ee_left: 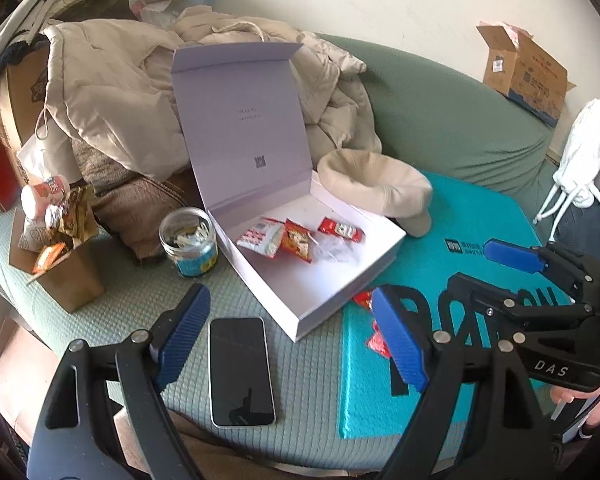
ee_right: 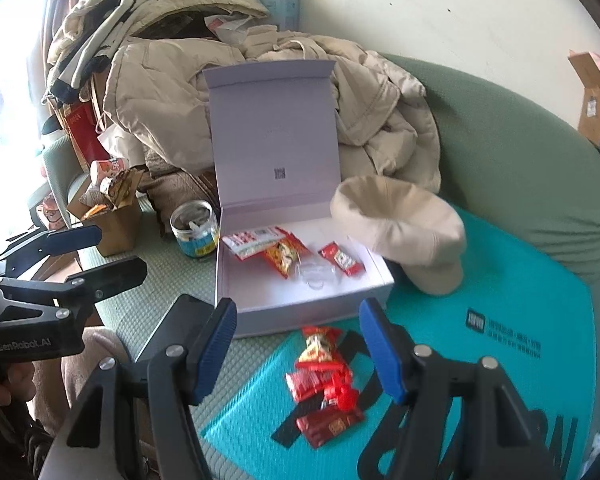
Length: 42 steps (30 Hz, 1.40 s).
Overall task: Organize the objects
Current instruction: 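Withdraw both open grippers from the box back toward the snack pile, then move right gripper to the red plastic fan while left approaches red sauce sachet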
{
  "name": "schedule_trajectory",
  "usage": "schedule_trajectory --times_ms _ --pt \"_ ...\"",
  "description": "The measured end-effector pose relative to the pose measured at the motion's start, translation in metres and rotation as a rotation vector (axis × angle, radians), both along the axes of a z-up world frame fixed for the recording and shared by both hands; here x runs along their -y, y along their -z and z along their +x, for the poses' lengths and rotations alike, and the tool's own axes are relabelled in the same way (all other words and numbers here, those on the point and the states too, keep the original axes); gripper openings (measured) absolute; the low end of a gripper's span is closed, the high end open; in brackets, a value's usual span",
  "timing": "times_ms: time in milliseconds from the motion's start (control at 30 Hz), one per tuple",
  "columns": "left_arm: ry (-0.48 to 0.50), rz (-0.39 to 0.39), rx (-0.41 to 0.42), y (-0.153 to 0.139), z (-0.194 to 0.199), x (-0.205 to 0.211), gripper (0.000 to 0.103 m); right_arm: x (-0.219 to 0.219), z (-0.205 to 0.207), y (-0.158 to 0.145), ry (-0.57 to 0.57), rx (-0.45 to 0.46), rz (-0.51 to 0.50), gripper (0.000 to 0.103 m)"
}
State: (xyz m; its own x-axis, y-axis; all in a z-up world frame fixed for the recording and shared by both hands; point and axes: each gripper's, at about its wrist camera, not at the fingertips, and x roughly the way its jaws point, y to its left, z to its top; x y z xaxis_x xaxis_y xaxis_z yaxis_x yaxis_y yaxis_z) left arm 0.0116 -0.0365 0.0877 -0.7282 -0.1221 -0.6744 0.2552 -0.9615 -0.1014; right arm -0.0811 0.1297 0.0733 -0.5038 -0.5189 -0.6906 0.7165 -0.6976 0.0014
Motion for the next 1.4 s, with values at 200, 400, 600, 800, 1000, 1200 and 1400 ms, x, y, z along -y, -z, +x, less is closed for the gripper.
schedule_trajectory --times_ms 200,400,600,800,1000,1200,1400 --pt "0.021 0.003 0.035 0.016 0.006 -0.014 0.082 -0.016 0.011 0.014 0.015 0.020 0.012 0.065" --pt "0.033 0.003 0.068 0.031 0.009 -0.024 0.082 -0.028 0.017 0.031 0.022 0.049 0.020 0.065" --pt "0.041 0.013 0.095 0.045 0.006 -0.030 0.082 -0.037 0.017 0.046 0.033 0.074 0.030 0.065" --pt "0.050 0.025 0.127 0.060 0.000 -0.036 0.082 -0.043 0.013 0.059 0.044 0.099 0.029 0.065" --pt "0.061 0.034 0.165 0.077 -0.010 -0.042 0.082 -0.046 0.007 0.074 0.051 0.134 0.032 0.065" --pt "0.071 0.042 0.204 0.094 -0.021 -0.044 0.082 -0.046 -0.002 0.092 0.055 0.167 0.040 0.065" --pt "0.076 0.056 0.242 0.110 -0.035 -0.044 0.082 -0.046 -0.014 0.110 0.060 0.200 0.047 0.065"
